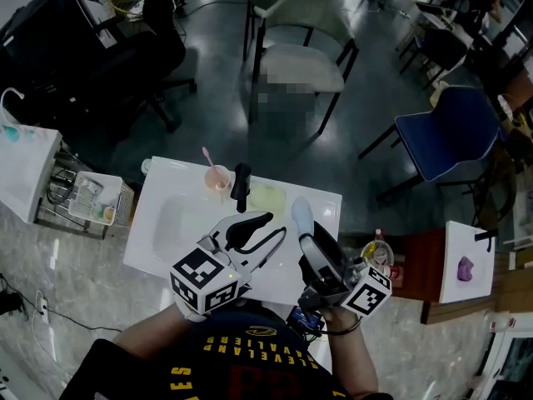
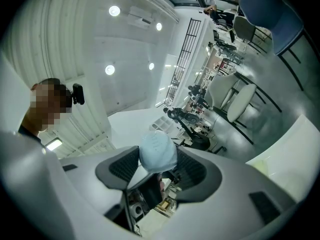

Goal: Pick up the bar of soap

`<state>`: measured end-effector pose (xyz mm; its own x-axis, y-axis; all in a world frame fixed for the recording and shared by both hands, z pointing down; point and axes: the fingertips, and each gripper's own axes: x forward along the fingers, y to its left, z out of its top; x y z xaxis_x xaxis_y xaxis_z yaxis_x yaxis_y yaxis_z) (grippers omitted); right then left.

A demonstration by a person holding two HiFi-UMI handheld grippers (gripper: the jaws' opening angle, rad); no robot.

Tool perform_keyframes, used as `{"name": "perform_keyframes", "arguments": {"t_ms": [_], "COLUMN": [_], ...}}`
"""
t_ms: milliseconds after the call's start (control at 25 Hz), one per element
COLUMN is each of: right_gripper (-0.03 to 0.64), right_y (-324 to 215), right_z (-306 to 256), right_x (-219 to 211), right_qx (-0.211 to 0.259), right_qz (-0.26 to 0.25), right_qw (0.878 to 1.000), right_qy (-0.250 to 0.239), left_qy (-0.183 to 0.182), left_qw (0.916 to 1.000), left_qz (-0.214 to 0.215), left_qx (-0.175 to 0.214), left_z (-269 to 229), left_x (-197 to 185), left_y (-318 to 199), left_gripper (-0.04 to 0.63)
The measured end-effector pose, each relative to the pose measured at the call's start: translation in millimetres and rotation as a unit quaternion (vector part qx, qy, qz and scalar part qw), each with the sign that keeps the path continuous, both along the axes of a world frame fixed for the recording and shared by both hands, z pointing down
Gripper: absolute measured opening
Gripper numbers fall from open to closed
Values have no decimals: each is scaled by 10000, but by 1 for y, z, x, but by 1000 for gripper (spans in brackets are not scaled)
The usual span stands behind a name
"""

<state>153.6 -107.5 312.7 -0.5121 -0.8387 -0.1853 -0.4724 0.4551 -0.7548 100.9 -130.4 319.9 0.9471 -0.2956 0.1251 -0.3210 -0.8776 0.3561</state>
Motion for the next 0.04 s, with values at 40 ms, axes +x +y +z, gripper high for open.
{"name": "perform_keyframes", "arguments": {"t_ms": [40], "right_gripper": [256], "right_y": [1], "right_z": [0], "right_x": [0], "right_qx": [-5], "right_qz": [2], "right_qw": [10000], "right_qy": [1], "left_qy": [-1], "left_qw": [10000], "left_qz": [0], "left_qx": [0], "left_z": [0], "left_x": [0], "left_y": [0], "left_gripper": [149]}}
